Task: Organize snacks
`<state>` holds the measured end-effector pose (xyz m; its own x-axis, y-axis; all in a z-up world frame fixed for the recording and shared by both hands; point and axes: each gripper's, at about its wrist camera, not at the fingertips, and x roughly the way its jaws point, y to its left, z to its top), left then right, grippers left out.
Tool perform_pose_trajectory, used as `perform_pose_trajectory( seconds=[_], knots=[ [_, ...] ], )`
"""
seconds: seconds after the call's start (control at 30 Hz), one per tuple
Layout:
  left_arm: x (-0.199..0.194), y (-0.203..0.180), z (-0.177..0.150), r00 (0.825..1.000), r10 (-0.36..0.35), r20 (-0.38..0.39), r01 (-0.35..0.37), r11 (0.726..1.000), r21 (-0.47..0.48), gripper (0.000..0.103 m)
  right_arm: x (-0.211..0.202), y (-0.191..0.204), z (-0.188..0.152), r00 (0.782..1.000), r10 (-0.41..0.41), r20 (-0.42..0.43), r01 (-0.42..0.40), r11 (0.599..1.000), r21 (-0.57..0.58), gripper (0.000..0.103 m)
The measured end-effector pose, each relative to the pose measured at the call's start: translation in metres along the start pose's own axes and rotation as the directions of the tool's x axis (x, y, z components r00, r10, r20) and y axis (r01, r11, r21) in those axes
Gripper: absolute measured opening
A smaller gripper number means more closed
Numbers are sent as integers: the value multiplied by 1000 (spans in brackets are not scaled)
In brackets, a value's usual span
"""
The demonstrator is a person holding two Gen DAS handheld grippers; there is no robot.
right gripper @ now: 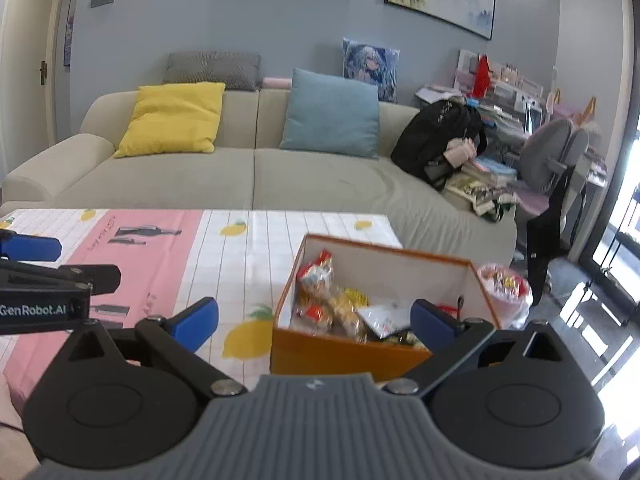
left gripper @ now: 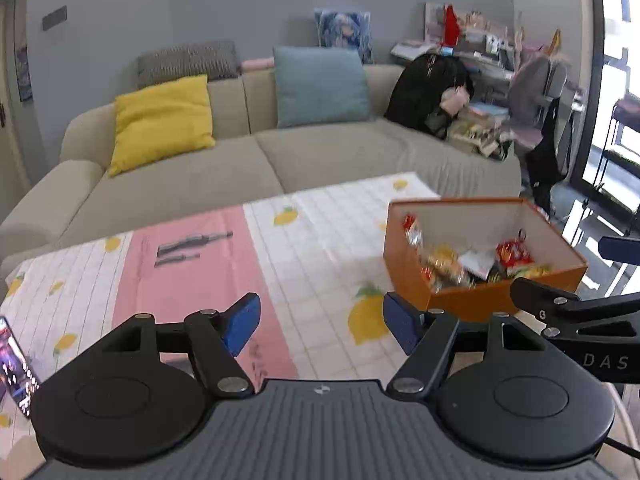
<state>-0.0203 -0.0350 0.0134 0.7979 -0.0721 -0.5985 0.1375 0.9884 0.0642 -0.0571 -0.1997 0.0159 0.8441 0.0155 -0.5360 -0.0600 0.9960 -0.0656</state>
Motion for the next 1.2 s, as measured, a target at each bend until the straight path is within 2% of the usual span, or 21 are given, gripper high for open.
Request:
perform_pose_trajectory(
  seconds=[0.13,0.27,0.5,0.93,1.2],
  knots=[
    [2,6,-14,999,14,-38,-15,1000,-23,82,6,9,-19,999,2,-38,-2,1000,10,100],
    [11,15,-27,994,8,-108,-16,998,-68,82,15,15,-32,997,8,-76,-7,1000,13,100],
    [19,9,-34,988,17,-153,-21,999,-26,82,29,14,-45,988,20,-153,-10,998,66,100],
    [16,12,-31,989,13,-145,-18,999,-31,82,20,16,-41,995,11,-104,-6,999,50,100],
    [16,12,-31,990,10,-143,-15,999,-33,82,19,17,-39,995,9,-104,-4,999,43,100]
  ],
)
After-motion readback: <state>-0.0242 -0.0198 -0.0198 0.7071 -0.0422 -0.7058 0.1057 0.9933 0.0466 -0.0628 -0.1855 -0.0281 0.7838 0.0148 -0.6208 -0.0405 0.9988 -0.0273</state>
